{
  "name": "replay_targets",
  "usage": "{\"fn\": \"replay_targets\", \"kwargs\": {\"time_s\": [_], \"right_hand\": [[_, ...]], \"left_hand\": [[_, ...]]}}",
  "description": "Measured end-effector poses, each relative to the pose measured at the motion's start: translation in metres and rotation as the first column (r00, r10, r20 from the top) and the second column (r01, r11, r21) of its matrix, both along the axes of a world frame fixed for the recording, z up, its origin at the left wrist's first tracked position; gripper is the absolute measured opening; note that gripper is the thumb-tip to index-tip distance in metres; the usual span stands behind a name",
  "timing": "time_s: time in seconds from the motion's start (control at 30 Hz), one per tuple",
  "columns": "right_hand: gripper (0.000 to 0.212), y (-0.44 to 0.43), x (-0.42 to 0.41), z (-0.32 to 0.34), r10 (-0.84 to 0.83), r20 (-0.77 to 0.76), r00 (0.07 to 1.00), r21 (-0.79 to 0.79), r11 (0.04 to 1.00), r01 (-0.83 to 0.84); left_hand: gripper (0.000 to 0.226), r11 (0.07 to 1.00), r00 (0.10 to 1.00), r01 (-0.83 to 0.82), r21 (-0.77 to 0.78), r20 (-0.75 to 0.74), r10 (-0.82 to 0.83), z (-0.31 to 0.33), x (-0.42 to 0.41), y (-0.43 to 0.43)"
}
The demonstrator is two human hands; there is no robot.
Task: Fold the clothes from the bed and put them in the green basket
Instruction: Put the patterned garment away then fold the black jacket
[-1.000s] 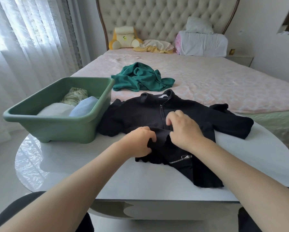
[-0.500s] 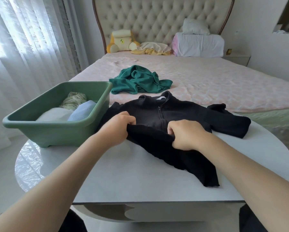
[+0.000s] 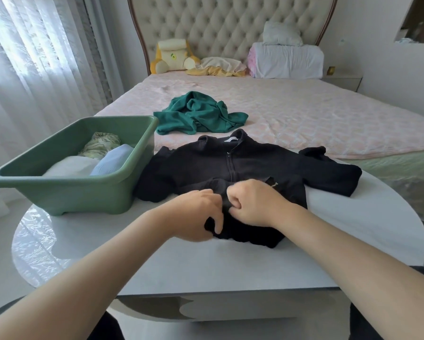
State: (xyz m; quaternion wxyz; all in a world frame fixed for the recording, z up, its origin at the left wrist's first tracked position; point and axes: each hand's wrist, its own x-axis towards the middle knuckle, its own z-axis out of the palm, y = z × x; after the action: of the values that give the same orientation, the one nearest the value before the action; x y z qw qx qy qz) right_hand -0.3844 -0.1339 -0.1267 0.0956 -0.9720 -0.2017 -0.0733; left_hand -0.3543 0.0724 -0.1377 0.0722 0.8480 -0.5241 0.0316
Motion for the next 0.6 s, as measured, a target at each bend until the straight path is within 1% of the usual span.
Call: {"fn": "replay_targets", "kwargs": {"time_s": [0.03, 0.1, 0.17, 0.2, 0.23, 0.27, 0.3, 0.37, 0.4, 0.43, 0.47, 0.5, 0.53, 0.57, 0.6], "right_hand": [[0.033, -0.001, -0.004, -0.003, 0.006, -0.067, 0.998, -0.014, 1.000, -0.007], [0.036, -0.004, -0.010, -0.010, -0.006, -0.163, 0.987, -0.088, 0.996, -0.008], [0.043, -0.004, -0.015, -0.013, 0.006, -0.157, 0.988, -0.192, 0.981, -0.037], [0.043, -0.003, -0.016, -0.014, 0.011, -0.148, 0.989, -0.211, 0.977, -0.042], [0.037, -0.001, -0.017, -0.014, 0.015, -0.136, 0.991, -0.208, 0.977, -0.043], [0.027, 0.001, -0.017, -0.014, 0.022, -0.124, 0.992, -0.205, 0.978, -0.047], [0.021, 0.003, -0.017, -0.016, 0.028, -0.113, 0.993, -0.204, 0.978, -0.050], [0.018, 0.005, -0.017, -0.015, 0.007, -0.118, 0.993, -0.173, 0.985, -0.028], [0.015, 0.003, -0.018, -0.012, -0.012, -0.124, 0.992, -0.126, 0.992, -0.004], [0.014, -0.001, -0.016, -0.009, -0.033, -0.124, 0.992, -0.070, 0.997, 0.025], [0.014, -0.007, -0.014, -0.004, -0.054, -0.127, 0.990, -0.024, 0.998, 0.051], [0.014, -0.013, -0.012, 0.002, -0.073, -0.137, 0.988, 0.005, 0.997, 0.075], [0.015, -0.018, -0.010, 0.008, -0.087, -0.173, 0.981, 0.005, 0.996, 0.090], [0.015, -0.022, -0.008, 0.011, -0.093, -0.231, 0.969, -0.010, 0.996, 0.093], [0.015, -0.024, -0.009, 0.015, -0.096, -0.327, 0.940, -0.032, 0.995, 0.090]], "left_hand": [[0.027, 0.998, 0.999, -0.031, 0.063, -0.013, 0.032, -0.003, 0.000, 0.004], [0.043, 0.982, 0.994, -0.090, 0.169, 0.069, 0.079, -0.006, 0.002, 0.011], [0.059, 0.969, 0.981, -0.123, 0.214, 0.175, 0.085, -0.008, 0.008, 0.016], [0.062, 0.966, 0.974, -0.127, 0.227, 0.212, 0.078, -0.009, 0.011, 0.017], [0.060, 0.969, 0.969, -0.118, 0.219, 0.239, 0.064, -0.010, 0.013, 0.019], [0.054, 0.971, 0.965, -0.120, 0.206, 0.255, 0.065, -0.011, 0.014, 0.019], [0.042, 0.983, 0.955, -0.105, 0.152, 0.293, 0.057, -0.012, 0.016, 0.019], [0.010, 0.998, 0.927, -0.048, -0.029, 0.372, 0.055, -0.009, 0.017, 0.021], [0.013, 0.994, 0.926, -0.009, -0.107, 0.373, 0.048, -0.004, 0.017, 0.022], [0.024, 0.985, 0.933, 0.039, -0.169, 0.360, 0.025, 0.003, 0.016, 0.022], [0.031, 0.970, 0.954, 0.071, -0.233, 0.301, 0.003, 0.012, 0.012, 0.023], [0.033, 0.952, 0.975, 0.079, -0.297, 0.222, -0.012, 0.018, 0.007, 0.023], [0.036, 0.949, 0.992, 0.041, -0.311, 0.123, -0.002, 0.021, 0.002, 0.024], [0.039, 0.966, 0.999, -0.034, -0.256, 0.011, 0.038, 0.023, -0.002, 0.026], [0.045, 0.983, 0.984, -0.138, -0.124, -0.126, 0.123, 0.022, -0.007, 0.028]]}}
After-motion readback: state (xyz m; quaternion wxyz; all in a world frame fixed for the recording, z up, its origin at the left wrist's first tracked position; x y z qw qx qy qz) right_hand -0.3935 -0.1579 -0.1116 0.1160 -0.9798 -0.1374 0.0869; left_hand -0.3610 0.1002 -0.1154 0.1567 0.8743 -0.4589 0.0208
